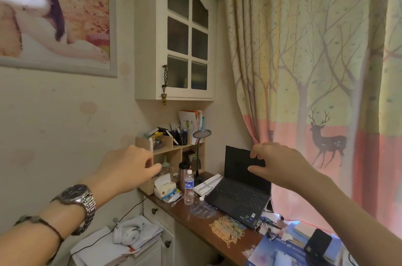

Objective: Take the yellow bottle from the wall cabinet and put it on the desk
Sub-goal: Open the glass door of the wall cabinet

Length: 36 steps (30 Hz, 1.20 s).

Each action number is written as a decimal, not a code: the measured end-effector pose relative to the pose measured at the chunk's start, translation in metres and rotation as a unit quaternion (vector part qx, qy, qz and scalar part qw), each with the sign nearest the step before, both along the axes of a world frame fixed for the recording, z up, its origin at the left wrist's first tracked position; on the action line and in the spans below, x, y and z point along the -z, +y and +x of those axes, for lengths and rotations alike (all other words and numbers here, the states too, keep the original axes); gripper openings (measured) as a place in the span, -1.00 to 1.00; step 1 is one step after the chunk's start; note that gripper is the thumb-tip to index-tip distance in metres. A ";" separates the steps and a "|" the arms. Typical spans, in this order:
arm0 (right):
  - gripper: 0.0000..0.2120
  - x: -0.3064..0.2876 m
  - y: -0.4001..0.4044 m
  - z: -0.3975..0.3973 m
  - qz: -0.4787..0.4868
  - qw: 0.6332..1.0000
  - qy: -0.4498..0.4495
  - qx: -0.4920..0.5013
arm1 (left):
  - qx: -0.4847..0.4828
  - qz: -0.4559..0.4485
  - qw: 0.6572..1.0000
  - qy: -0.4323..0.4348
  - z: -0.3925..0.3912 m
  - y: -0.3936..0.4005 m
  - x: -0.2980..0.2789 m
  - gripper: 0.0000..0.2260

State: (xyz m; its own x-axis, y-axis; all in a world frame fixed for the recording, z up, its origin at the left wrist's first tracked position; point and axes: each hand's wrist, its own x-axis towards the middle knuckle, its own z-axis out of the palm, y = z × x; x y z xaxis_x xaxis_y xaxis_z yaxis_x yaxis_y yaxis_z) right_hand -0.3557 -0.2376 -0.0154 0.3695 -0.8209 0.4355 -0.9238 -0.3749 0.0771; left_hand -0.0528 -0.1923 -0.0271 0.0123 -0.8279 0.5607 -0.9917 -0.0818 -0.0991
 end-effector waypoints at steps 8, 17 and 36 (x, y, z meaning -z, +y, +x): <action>-0.66 0.012 -0.069 0.010 0.025 0.999 0.012 -0.016 | -0.007 0.021 1.000 -0.013 -0.003 -0.059 -0.004 -0.69; -0.65 0.017 -0.171 0.055 0.031 0.999 0.021 -0.012 | 0.014 0.017 1.000 -0.018 0.027 -0.157 0.002 -0.68; -0.64 0.013 -0.411 0.113 0.042 0.999 0.004 -0.006 | 0.023 0.015 0.999 -0.019 0.097 -0.392 0.007 -0.69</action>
State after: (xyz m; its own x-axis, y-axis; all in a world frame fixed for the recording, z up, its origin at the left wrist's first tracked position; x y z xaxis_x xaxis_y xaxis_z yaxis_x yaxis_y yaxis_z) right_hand -0.2427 -0.6485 -0.0287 0.3836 -0.8498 0.3614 -0.9184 -0.3921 0.0528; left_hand 0.0441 -0.5845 -0.0340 -0.0465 -0.8439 0.5344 -0.9898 -0.0333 -0.1386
